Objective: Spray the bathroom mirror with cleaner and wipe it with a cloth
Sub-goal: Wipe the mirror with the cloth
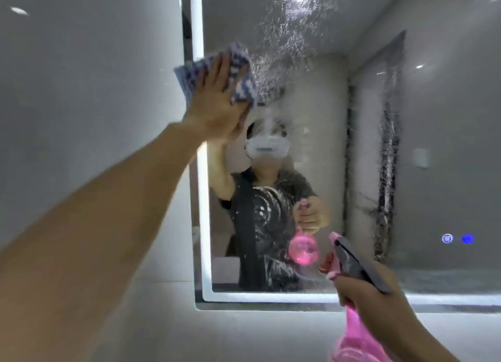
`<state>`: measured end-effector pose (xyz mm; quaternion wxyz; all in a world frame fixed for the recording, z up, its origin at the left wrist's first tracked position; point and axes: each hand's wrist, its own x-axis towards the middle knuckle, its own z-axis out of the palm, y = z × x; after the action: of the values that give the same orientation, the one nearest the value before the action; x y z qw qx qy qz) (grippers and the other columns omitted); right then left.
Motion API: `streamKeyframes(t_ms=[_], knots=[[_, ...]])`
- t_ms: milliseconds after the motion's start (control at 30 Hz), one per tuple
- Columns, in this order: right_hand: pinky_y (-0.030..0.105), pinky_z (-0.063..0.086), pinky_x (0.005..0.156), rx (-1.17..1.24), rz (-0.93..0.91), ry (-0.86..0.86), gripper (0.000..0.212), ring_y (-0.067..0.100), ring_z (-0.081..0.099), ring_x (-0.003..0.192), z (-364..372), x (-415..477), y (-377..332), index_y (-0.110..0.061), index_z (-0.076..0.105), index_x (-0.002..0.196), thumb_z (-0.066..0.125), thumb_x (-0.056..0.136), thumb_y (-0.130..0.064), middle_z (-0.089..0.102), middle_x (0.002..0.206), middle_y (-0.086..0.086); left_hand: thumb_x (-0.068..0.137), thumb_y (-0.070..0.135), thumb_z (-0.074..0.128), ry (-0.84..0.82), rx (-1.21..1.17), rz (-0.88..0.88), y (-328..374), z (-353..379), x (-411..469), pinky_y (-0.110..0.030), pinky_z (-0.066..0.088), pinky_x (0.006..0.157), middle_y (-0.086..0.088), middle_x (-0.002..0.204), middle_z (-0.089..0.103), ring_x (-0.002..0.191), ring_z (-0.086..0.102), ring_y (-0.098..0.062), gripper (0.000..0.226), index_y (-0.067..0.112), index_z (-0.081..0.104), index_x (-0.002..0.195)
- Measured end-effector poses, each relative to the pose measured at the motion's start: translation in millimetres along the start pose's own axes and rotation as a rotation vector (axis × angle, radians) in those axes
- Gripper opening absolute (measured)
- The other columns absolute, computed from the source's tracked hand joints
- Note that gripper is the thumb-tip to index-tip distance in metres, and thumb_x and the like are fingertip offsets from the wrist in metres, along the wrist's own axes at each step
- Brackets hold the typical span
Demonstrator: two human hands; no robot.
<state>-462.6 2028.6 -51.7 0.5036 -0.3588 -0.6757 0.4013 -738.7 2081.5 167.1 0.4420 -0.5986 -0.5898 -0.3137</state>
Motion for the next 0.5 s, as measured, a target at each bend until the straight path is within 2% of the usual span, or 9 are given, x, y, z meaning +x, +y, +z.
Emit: streamKeyframes(t_ms=[133,233,300,367,433,500], knots=[[0.020,0.025,0.038,0.006,-0.103,0.015,0.014,0.003,0.026,0.033,-9.7,14.9,-17.1,-0.016,0.040,0.035,0.049,0.043,-0.009,0.032,0.033,-0.010,0.097,0.042,0.036,0.078,-0.103,-0.126,13.4,-8.4,43.2,-0.036,-0.013,0.117,-0.008,0.162,-0.004,0.148,-0.008,-0.022,0.072,0.014,0.001,0.153],[0.020,0.023,0.039,0.001,-0.130,-0.005,0.004,0.003,0.025,0.036,-15.1,14.3,-16.4,-0.006,0.053,0.051,0.053,0.050,-0.002,0.032,0.034,-0.011,0.096,0.047,0.034,0.099,-0.035,0.067,27.6,12.0,5.1,-0.031,-0.019,0.113,-0.010,0.162,-0.002,0.148,-0.005,-0.023,0.069,0.020,0.005,0.153],[0.021,0.025,0.041,-0.029,-0.113,-0.017,0.009,0.006,0.027,0.041,-13.2,16.2,-12.3,0.009,0.049,0.067,0.051,0.059,0.011,0.034,0.034,-0.011,0.094,0.052,0.032,0.052,0.041,0.180,34.7,30.4,-34.3,-0.027,-0.028,0.109,-0.012,0.161,-0.001,0.148,-0.004,-0.024,0.071,0.021,0.004,0.152],[0.024,0.026,0.045,-0.056,-0.067,-0.008,0.012,0.011,0.028,0.046,-7.3,17.1,-5.5,0.004,0.044,0.059,0.049,0.062,0.014,0.036,0.035,-0.012,0.091,0.056,0.030,0.037,0.113,0.243,44.0,50.9,-79.1,-0.030,-0.030,0.109,-0.013,0.161,-0.003,0.147,-0.007,-0.024,0.074,0.024,0.002,0.151],[0.027,0.027,0.048,-0.054,-0.049,0.016,0.021,0.014,0.030,0.049,0.3,16.5,-1.0,-0.004,0.042,0.055,0.050,0.063,0.013,0.036,0.040,-0.010,0.090,0.050,0.039,0.038,0.111,0.278,57.2,76.0,-136.8,-0.038,-0.026,0.113,-0.010,0.159,-0.007,0.146,-0.015,-0.022,0.075,0.026,0.002,0.150],[0.029,0.027,0.051,-0.033,-0.015,0.020,0.018,0.016,0.031,0.051,4.5,14.3,5.3,-0.002,0.043,0.054,0.051,0.063,0.012,0.037,0.040,-0.007,0.087,0.037,0.052,-0.033,0.052,0.345,70.2,102.6,-211.0,-0.045,-0.018,0.117,-0.009,0.158,0.005,0.147,-0.014,-0.023,0.073,0.025,0.017,0.150]])
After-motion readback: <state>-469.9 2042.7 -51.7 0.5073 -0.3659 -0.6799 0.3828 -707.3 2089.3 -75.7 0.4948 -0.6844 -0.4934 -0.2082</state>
